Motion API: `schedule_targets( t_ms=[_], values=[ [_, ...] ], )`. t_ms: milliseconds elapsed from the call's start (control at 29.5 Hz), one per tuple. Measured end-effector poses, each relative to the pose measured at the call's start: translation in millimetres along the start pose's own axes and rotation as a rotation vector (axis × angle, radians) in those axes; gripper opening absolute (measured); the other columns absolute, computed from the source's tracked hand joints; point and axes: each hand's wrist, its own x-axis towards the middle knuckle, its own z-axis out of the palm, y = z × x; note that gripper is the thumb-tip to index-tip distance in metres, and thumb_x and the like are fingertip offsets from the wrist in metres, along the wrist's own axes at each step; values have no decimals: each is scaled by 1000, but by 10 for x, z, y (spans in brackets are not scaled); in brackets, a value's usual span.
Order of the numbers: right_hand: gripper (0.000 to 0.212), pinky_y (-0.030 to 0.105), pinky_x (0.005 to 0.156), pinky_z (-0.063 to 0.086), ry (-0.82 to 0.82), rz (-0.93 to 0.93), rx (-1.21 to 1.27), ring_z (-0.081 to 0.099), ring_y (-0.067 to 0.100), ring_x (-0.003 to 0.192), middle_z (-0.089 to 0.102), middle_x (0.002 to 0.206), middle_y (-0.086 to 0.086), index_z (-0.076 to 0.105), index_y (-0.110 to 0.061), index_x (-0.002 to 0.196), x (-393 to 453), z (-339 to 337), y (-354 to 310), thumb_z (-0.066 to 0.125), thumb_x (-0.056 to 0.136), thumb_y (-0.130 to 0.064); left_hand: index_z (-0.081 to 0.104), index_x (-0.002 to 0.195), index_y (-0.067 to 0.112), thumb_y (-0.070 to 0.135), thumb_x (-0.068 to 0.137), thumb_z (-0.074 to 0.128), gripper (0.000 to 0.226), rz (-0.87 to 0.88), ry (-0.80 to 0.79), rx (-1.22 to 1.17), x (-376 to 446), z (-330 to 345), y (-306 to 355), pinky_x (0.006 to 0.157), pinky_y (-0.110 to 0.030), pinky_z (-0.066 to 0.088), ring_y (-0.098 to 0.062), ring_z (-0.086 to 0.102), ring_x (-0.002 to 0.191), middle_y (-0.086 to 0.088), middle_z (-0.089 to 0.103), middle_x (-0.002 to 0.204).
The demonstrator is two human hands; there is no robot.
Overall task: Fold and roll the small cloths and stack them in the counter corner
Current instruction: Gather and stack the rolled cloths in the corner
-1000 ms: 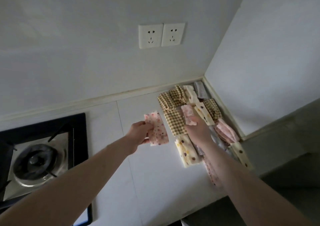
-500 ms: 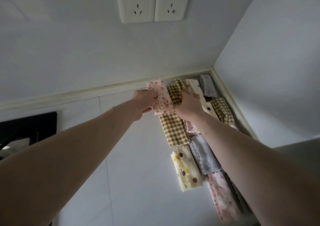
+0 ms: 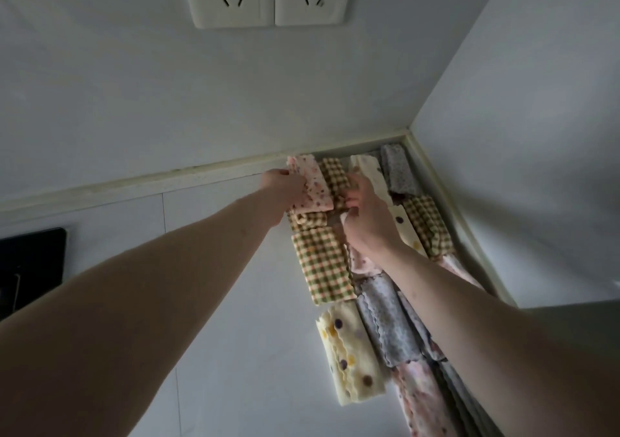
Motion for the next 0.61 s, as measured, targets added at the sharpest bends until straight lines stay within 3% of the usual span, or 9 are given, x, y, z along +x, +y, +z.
schedule_targets(
  t_ms=[102, 203, 305, 339, 372, 406, 508, 609],
  values=[
    [62, 20, 89, 50, 83, -5, 25, 61, 8, 113, 60, 123, -16, 43, -29, 145, -45, -63, 69, 54, 92, 1, 58, 139, 13, 26, 96, 61, 44, 3, 44, 62, -20, -6, -33, 93, -36, 58, -25, 66, 111, -4, 66, 117],
    [50, 21, 89, 47, 145, -6, 3, 61, 10, 112, 62, 131, -8, 55, -23, 136, -162, -127, 121, 53, 92, 0, 55, 140, 12, 39, 91, 63, 57, 23, 119, 149, -95, -109, -77, 76, -31, 54, -28, 62, 115, -8, 63, 131],
    [41, 26, 92, 52, 171, 41, -58, 63, 13, 110, 63, 128, -4, 63, -22, 129, -265, -87, 284, 55, 93, -4, 51, 143, 4, 46, 91, 62, 67, 61, 187, 153, -316, -184, -194, 91, -39, 53, -34, 59, 122, -17, 59, 138],
    [36, 31, 90, 56, 176, 66, -83, 65, 13, 104, 64, 122, -5, 64, -24, 125, -304, -73, 330, 57, 93, -9, 49, 143, 2, 46, 92, 62, 68, 58, 186, 143, -421, -193, -270, 103, -42, 43, -36, 59, 122, -19, 56, 141],
    [31, 36, 87, 59, 168, 86, -89, 67, 13, 98, 67, 116, -6, 63, -25, 123, -343, -49, 378, 59, 93, -15, 47, 144, 3, 44, 92, 61, 68, 45, 168, 152, -558, -200, -353, 103, -34, 32, -35, 59, 119, -18, 54, 142],
    [30, 39, 84, 61, 149, 108, -78, 69, 13, 94, 69, 110, -7, 63, -26, 121, -384, -35, 394, 60, 93, -20, 45, 143, 6, 44, 92, 61, 66, 16, 131, 176, -680, -197, -465, 85, -27, 31, -31, 58, 114, -14, 52, 141],
    [36, 35, 86, 59, 109, 161, -57, 67, 15, 97, 69, 110, -7, 60, -24, 124, -449, -2, 408, 67, 88, -24, 50, 127, 12, 48, 87, 66, 56, -85, -10, 322, -977, -135, -765, 65, -28, 42, -18, 55, 100, -4, 57, 126],
    [49, 33, 71, 59, 105, 265, -39, 67, 14, 86, 66, 106, -3, 52, -21, 122, -470, -9, 411, 75, 78, -25, 60, 117, 13, 56, 75, 73, 61, -55, -36, 462, -1003, -3, -907, 52, -26, 39, -15, 61, 88, -1, 65, 106]
  ],
)
